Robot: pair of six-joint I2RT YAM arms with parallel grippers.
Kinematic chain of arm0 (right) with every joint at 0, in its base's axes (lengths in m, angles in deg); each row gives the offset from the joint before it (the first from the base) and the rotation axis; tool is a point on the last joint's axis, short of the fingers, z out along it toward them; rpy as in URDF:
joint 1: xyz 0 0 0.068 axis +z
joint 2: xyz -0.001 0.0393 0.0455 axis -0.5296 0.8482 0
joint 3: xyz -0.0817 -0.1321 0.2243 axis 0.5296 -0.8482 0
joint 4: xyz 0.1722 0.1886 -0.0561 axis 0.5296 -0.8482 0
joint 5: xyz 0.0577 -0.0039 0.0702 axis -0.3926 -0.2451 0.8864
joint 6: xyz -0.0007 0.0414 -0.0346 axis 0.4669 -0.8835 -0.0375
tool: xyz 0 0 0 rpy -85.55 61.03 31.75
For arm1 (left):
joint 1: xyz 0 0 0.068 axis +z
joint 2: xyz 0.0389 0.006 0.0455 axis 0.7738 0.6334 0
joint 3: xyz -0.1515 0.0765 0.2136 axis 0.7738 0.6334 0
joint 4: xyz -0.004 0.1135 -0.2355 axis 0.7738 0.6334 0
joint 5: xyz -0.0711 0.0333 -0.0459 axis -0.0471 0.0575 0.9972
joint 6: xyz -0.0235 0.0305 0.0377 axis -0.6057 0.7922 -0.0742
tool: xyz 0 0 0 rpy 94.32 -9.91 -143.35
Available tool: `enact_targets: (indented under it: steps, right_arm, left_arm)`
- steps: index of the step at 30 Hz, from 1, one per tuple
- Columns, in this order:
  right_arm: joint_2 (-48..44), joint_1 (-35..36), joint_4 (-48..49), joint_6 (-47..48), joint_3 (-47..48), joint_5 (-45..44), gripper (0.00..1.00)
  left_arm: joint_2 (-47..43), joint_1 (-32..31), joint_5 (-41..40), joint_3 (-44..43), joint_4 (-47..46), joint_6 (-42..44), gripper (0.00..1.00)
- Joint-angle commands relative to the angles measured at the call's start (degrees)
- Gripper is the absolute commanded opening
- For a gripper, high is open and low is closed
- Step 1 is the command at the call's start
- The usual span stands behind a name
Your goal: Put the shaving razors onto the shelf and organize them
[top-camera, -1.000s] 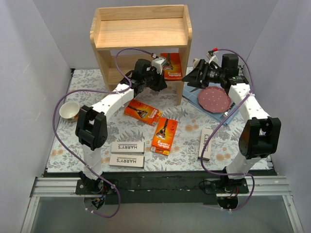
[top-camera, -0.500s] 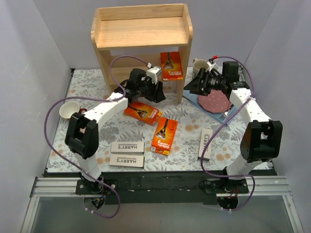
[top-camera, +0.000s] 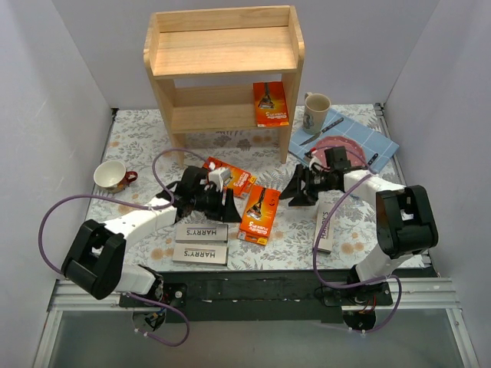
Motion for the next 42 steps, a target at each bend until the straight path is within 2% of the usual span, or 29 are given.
enact_targets:
  steps: [1,6,10,14,19,30,33,34,35,36,42]
  right_arm:
    - [1.36,5.03,8.94,-5.93,-7.2,2.42,0.7]
    - [0.48,7.14,10.45,-7.88,-11.34,0.14,0.69]
    - [-0.75,7.15,10.19,-7.62,-12.93,-0.57,0.69]
    - [-1.28,7.23,9.31,-6.92,-13.2,-0.92,0.69]
    - [-2.51,7.23,9.75,-6.57,-13.55,-1.19,0.69]
    - [-4.18,7.06,10.98,-6.48,-15.31,-1.01,0.69]
    - [-4.09,6.88,11.59,-6.65,-15.92,-0.84,0.69]
    - [-4.01,6.88,11.94,-6.83,-16.18,-0.75,0.69]
    - [-4.0,6.88,12.21,-6.74,-16.62,-0.75,0.69]
    - [-3.92,6.88,12.99,-6.92,-16.89,-0.49,0.69]
    - [-2.17,6.62,20.72,-10.42,-19.87,3.29,0.71]
  left_arm:
    - [-0.94,-0.24,5.67,8.89,-3.23,-10.04,0.52]
    - [-0.07,-0.41,7.08,14.35,-7.37,-15.24,0.51]
    - [1.07,-0.41,7.43,18.05,-14.55,-18.32,0.54]
    - [3.8,-1.2,4.72,19.2,-18.44,-20.96,0.55]
    - [6.08,-1.47,-0.91,18.94,-21.35,-19.74,0.56]
    - [9.16,-2.52,-6.1,20.43,-24.25,-15.96,0.56]
    - [9.08,-2.78,-3.49,21.04,-25.65,-14.99,0.48]
    - [9.34,-2.87,-2.25,21.22,-27.14,-14.99,0.42]
    - [9.43,-3.22,-0.67,21.48,-28.02,-15.07,0.32]
    - [9.51,-3.66,0.3,21.66,-28.81,-15.25,0.26]
    - [10.48,-4.28,4.88,20.26,-30.67,-17.62,0.02]
